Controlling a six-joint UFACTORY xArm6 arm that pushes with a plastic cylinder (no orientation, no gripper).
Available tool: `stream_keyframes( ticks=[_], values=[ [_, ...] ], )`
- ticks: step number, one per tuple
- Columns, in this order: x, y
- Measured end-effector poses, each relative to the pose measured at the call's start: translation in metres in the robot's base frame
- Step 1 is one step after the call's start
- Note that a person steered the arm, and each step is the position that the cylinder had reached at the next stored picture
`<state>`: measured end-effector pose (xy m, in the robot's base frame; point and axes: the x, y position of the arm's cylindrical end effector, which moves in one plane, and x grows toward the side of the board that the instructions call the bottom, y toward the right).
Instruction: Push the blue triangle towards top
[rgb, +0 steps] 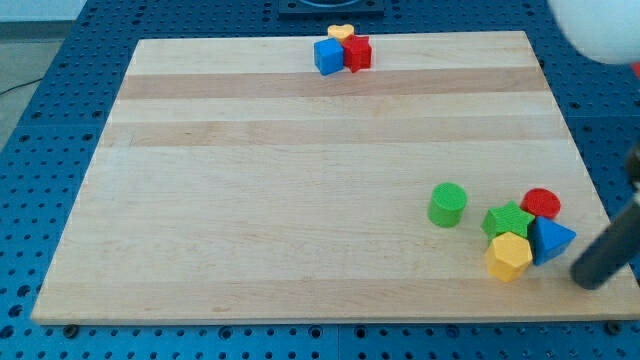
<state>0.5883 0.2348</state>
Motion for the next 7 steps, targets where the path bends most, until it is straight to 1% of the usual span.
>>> stream_keyframes(
  ticks=[1,4,7],
  values=[
    [-0.015,-0.015],
    [-0.059,-0.025],
    [-0.116,-0.071]
  ],
)
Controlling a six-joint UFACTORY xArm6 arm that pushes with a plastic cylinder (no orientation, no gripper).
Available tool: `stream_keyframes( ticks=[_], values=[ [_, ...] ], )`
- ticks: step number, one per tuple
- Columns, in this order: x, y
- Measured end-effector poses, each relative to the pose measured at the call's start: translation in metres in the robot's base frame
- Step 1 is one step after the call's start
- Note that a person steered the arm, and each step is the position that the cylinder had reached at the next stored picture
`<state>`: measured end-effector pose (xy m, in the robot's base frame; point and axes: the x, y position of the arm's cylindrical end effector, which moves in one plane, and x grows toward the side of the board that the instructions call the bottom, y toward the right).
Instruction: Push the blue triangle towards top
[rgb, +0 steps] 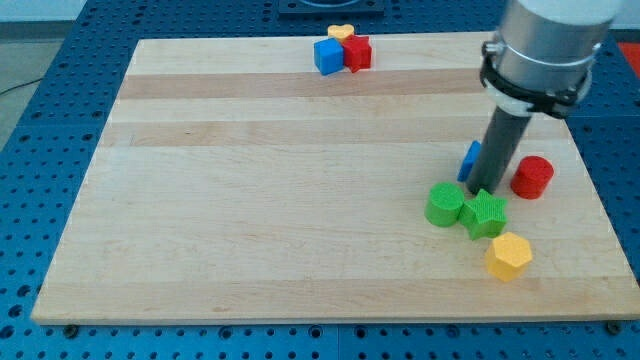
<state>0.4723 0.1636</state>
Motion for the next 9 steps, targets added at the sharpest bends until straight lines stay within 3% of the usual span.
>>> stream_keyframes(
  ticks=[3,8,9],
  values=[
    [-0.064,0.012],
    [-0.184,-0.03],
    [-0.187,-0.037]
  ],
)
